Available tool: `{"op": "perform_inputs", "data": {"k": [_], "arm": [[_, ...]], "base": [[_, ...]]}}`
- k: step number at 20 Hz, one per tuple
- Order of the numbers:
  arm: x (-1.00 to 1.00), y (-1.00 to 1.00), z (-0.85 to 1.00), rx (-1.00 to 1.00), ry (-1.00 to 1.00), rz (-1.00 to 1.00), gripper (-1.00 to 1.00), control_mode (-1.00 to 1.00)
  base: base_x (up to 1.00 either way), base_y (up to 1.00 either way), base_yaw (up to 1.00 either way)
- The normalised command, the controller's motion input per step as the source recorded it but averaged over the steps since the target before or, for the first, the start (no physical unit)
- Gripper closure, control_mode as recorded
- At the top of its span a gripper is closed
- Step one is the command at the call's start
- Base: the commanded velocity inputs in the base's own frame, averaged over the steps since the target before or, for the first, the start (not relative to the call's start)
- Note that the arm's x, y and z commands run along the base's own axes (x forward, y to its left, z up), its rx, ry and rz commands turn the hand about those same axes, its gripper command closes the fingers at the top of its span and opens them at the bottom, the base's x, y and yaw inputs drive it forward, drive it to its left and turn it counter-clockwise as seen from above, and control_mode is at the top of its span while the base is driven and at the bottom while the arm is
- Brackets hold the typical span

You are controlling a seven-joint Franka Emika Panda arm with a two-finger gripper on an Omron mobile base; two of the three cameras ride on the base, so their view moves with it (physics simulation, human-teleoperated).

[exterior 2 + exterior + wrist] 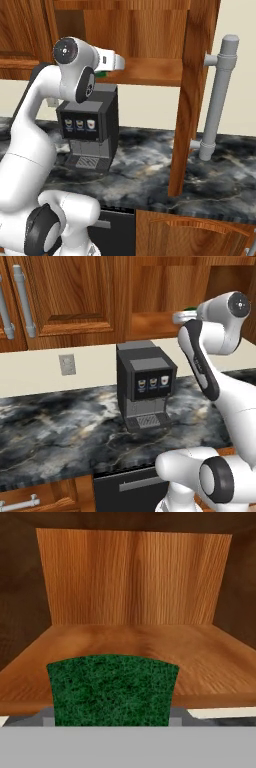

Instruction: Pick up the bar soap and sponge from the sink, and place them back in the cabinet, and close the cabinet door.

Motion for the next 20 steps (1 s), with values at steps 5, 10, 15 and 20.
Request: {"op": "perform_inputs", "data": {"k": [5, 10, 15, 20], "arm": [[0.36, 0.00, -0.06, 0.00, 0.00, 0.00, 1.00, -1.00], [0.30, 0.00, -0.12, 0.00, 0.00, 0.00, 1.00, -1.00], [0.31, 0.00, -0.14, 0.00, 0.00, 0.00, 1.00, -1.00], [0.34, 0.00, -0.16, 0.00, 0.00, 0.00, 1.00, -1.00]], "base": [[0.00, 0.00, 0.00], [0.00, 0.00, 0.00], [0.00, 0.00, 0.00], [0.00, 0.00, 0.00]]}}
